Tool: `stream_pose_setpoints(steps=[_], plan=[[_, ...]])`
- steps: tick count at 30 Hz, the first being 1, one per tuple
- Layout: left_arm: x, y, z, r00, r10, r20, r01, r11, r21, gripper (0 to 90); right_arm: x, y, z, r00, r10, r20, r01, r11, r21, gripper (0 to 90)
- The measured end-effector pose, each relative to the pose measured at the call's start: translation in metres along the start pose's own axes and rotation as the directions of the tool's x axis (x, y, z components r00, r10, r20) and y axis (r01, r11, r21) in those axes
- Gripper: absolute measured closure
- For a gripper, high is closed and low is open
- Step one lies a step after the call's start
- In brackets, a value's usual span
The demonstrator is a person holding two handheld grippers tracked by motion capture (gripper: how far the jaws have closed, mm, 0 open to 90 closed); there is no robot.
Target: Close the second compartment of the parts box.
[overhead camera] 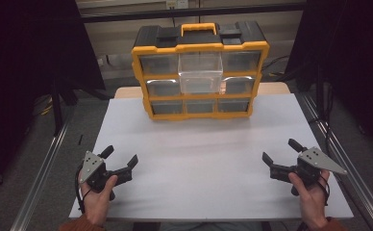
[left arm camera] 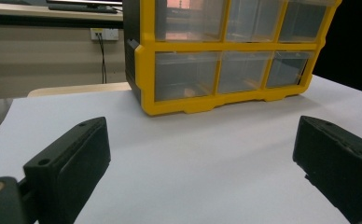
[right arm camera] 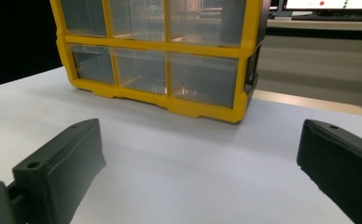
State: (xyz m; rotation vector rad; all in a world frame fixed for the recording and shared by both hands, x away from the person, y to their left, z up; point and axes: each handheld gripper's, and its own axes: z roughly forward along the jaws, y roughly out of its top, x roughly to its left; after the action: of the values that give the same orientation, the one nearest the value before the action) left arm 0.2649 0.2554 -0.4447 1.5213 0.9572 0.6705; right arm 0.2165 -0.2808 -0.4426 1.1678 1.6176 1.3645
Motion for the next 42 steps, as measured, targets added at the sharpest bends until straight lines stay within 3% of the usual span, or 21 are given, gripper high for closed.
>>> stream_pose_setpoints(steps=[3,5,8,15,16,18,21,26,28,33,42], plan=[[0.0,0.0,-0.001,0.9999,-0.005,-0.012,0.005,1.0,-0.005,4.0,0.001,-0.002,0.001,0.9996,-0.008,-0.027,0.008,1.0,0.02,1.4],[0.0,0.0,-0.001,1.0,0.001,-0.009,-0.001,1.0,-0.002,4.0,0.002,-0.003,0.001,0.9969,-0.026,-0.074,0.028,0.999,0.025,3.0],[0.0,0.0,-0.001,0.9999,0.006,-0.009,-0.005,1.0,0.007,4.0,0.005,-0.003,0.002,0.9949,-0.013,-0.1,0.015,1.0,0.014,2.5],[-0.001,0.0,0.0,0.9999,0.006,-0.015,-0.006,1.0,0.001,4.1,0.009,-0.007,0.005,0.9917,-0.006,-0.129,0.008,1.0,0.014,4.3],[0.0,0.001,0.0,0.9995,0.027,-0.016,-0.027,0.9995,0.015,4.2,0.011,-0.007,0.006,0.9886,0.007,-0.15,-0.005,1.0,0.01,4.2],[-0.001,0.0,0.0,0.9996,0.026,-0.007,-0.026,0.9996,0.014,4.2,0.012,-0.007,0.006,0.9893,0.016,-0.145,-0.015,1.0,0.004,4.2],[-0.002,0.0,-0.001,0.9999,0.009,-0.014,-0.009,1.0,-0.001,4.2,0.016,-0.004,0.009,0.9877,0.001,-0.156,-0.001,1.0,-0.004,3.2],[-0.001,0.0,-0.002,0.9995,0.022,-0.021,-0.022,0.9997,0.007,4.1,0.02,-0.002,0.01,0.9855,0.0,-0.17,-0.002,1.0,-0.009,2.6],[-0.002,0.0,-0.001,0.9998,0.015,-0.016,-0.015,0.9999,0.005,4.2,0.022,0.0,0.011,0.9806,-0.017,-0.195,0.016,1.0,-0.008,2.4],[0.0,-0.001,0.002,0.9993,0.026,-0.027,-0.025,0.9994,0.023,4.1,0.028,0.003,0.011,0.9691,-0.007,-0.247,0.005,1.0,-0.011,1.1],[-0.001,-0.001,0.0,0.9991,0.028,-0.03,-0.027,0.9993,0.025,4.1,0.04,0.008,0.023,0.9567,-0.039,-0.289,0.037,0.999,-0.012,0.1]])
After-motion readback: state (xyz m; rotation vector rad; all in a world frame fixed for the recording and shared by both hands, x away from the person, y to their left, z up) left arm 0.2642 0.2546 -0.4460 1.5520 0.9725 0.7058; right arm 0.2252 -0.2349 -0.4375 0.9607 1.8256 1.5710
